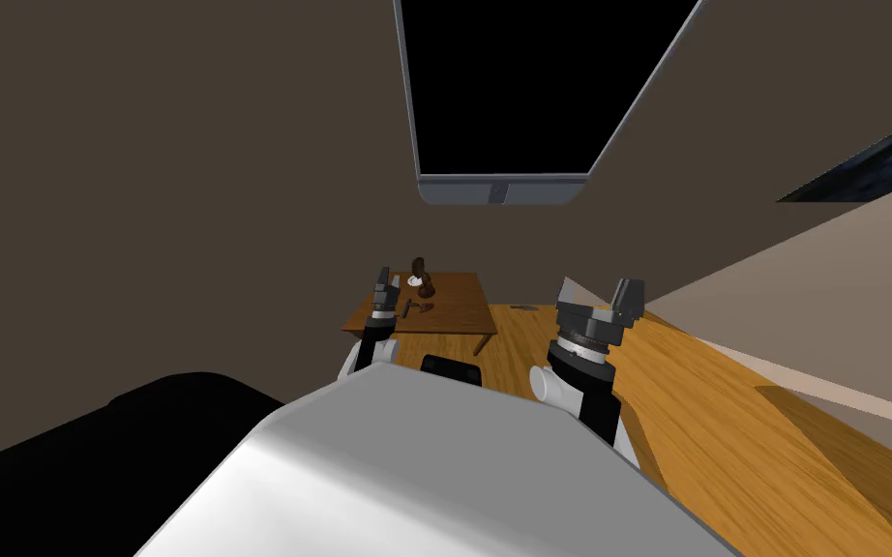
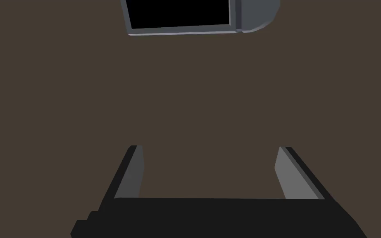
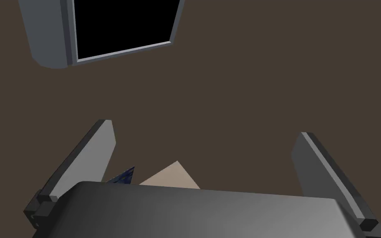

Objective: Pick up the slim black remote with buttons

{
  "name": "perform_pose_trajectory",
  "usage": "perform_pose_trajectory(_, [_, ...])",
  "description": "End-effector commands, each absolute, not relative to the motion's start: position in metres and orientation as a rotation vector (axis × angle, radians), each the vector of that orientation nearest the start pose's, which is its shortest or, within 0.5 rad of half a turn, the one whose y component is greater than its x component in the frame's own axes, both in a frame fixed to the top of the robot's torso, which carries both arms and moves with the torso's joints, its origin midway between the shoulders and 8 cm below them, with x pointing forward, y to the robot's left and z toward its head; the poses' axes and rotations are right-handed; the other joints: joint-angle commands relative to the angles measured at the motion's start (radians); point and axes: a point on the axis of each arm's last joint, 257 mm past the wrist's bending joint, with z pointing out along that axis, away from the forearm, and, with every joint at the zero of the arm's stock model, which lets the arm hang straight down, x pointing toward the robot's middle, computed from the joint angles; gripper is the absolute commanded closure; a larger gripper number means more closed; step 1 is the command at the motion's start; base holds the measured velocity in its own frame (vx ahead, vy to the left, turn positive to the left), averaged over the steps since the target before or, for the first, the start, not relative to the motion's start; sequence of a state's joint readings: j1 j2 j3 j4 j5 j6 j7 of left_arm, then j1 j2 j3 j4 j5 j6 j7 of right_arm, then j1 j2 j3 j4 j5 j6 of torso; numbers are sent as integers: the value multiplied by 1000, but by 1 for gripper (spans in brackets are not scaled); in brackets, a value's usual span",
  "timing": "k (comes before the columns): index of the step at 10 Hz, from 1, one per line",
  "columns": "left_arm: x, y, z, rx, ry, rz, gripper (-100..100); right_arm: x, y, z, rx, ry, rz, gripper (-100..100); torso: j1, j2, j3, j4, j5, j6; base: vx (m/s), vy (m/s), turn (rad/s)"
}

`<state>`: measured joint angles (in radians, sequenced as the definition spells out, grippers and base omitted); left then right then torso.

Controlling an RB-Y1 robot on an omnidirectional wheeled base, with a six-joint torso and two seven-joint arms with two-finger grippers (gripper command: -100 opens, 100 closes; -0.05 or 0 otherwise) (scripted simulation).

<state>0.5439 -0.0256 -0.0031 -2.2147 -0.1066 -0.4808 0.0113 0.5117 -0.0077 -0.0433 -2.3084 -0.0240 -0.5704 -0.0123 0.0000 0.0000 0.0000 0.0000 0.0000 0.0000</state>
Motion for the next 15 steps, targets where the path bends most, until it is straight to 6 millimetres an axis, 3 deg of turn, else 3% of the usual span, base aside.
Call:
perform_pose_trajectory(1, [360,277,-29,-709,769,-1210,-100,322,-292,47,591,538,1301,0,0,0,0,0,0,0,-14,12,-89])
perform_pose_trajectory(5, [377,283,-48,-727,855,-1219,-100,322,-292,47,591,538,1301,0,4,5,3,1,1,0,-61,40,-135])
perform_pose_trajectory(15, [440,329,-136,-934,1133,-1176,-100,322,-292,47,591,538,1301,0,6,5,3,1,1,0,-75,46,-200])
